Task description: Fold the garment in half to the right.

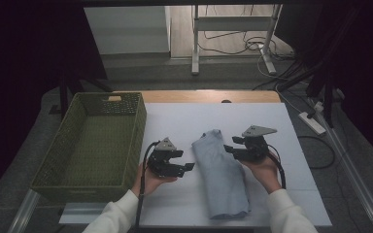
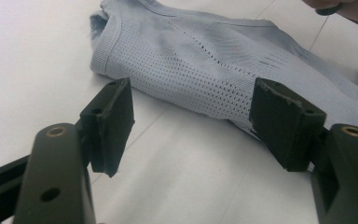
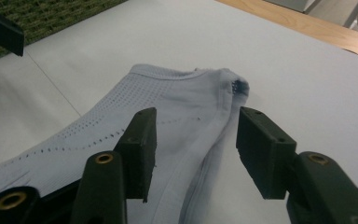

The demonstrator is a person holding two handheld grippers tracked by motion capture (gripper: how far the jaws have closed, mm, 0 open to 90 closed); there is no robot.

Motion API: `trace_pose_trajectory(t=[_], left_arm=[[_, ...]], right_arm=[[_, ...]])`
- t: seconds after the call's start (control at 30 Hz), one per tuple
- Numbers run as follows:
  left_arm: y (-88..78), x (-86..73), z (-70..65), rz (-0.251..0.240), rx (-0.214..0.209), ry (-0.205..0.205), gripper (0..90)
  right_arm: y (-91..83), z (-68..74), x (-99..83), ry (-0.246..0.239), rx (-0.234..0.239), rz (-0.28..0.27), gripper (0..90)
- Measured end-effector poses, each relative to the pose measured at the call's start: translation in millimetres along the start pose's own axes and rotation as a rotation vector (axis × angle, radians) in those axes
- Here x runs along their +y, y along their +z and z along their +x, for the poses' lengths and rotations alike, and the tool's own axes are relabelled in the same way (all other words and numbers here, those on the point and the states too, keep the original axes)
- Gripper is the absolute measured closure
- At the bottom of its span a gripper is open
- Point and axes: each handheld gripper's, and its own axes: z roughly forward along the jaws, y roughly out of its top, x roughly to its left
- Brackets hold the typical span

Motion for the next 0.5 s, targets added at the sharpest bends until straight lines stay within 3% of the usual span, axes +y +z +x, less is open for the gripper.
trace_pose_trajectory(t=[0.5], left_arm=[[-4.5,0.6,3.7,-0.016,0.003,-0.012,30.8]], right_arm=[[-38.5,22.4,-20.2,0.012,0.031,-0.054,46.2]])
